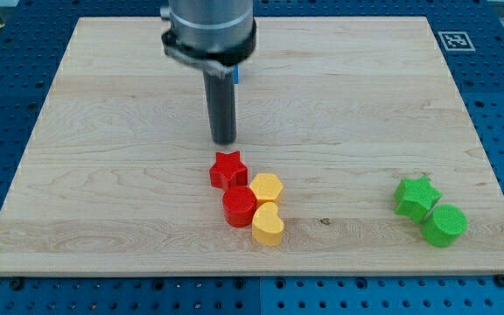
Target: Move the blue triangle closer to the red star
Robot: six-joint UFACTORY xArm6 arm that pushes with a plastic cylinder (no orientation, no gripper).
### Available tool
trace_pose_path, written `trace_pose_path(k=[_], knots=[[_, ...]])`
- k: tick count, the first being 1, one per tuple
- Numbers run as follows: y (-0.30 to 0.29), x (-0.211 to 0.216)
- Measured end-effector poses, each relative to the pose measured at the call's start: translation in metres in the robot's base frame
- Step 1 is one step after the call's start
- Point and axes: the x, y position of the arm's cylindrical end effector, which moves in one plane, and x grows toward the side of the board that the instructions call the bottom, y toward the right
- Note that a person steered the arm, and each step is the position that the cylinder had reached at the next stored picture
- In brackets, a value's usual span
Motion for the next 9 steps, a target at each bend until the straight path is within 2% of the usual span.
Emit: trace_pose_path(k=[2, 3, 4, 6, 8, 9], knots=[[-0.063, -0.115], [-0.025, -0.136], [0.014, -0.136], [0.026, -0.132], [0.024, -0.075], [0.023, -0.069]])
